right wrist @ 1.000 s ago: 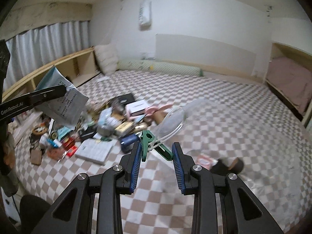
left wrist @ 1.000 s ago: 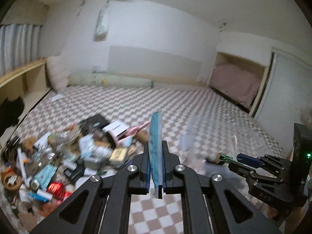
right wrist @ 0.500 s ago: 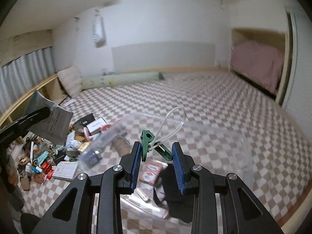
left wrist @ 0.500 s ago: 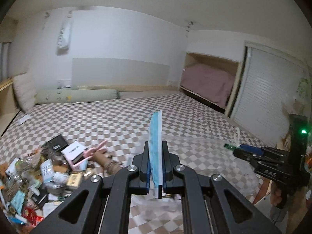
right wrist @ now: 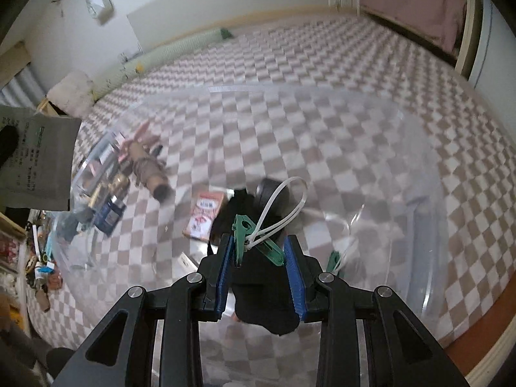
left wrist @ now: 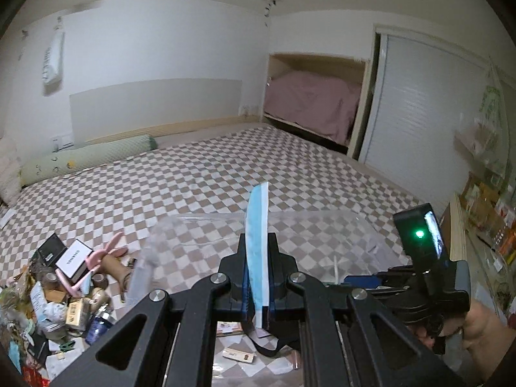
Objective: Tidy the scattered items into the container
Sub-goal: 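Move both held items over the clear container and lower them inside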
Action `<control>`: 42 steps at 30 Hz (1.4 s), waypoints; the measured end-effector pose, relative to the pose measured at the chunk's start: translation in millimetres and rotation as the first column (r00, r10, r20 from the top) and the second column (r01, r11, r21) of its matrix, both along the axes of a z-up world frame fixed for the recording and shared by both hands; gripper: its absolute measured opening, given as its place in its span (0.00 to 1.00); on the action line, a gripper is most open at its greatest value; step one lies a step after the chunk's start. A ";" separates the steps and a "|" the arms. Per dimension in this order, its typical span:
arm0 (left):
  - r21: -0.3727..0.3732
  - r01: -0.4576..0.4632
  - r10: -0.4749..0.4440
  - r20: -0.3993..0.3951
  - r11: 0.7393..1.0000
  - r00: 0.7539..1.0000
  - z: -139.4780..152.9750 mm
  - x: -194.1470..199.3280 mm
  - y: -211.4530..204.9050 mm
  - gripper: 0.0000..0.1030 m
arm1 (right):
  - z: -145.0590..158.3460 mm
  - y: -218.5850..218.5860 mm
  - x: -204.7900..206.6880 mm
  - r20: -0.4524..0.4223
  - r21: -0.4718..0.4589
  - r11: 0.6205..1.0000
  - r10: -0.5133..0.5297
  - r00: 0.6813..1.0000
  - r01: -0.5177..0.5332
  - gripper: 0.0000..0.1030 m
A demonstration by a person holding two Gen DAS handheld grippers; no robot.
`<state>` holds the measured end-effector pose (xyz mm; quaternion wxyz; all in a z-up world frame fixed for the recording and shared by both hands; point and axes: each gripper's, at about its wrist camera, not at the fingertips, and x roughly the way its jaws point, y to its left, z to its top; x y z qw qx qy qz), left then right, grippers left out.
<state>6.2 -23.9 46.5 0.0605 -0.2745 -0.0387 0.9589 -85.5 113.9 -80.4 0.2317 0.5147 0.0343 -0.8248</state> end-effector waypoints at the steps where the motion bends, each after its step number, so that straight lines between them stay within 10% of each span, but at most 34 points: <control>1: -0.001 0.005 -0.005 0.007 1.000 1.000 -3.5 -3.4 3.7 0.09 | -4.1 0.7 -0.3 0.019 0.007 1.000 0.006 1.000 -0.006 0.32; 39: -0.046 0.032 -0.015 0.330 0.998 0.944 -85.0 -81.7 52.0 0.09 | -4.7 17.2 -0.8 0.026 0.023 0.999 0.047 0.999 -0.047 0.32; 42: -0.048 0.020 -0.004 0.325 0.999 0.946 -85.6 -82.4 52.0 0.22 | -4.0 17.5 -0.7 0.024 0.026 0.999 0.044 0.999 -0.044 0.32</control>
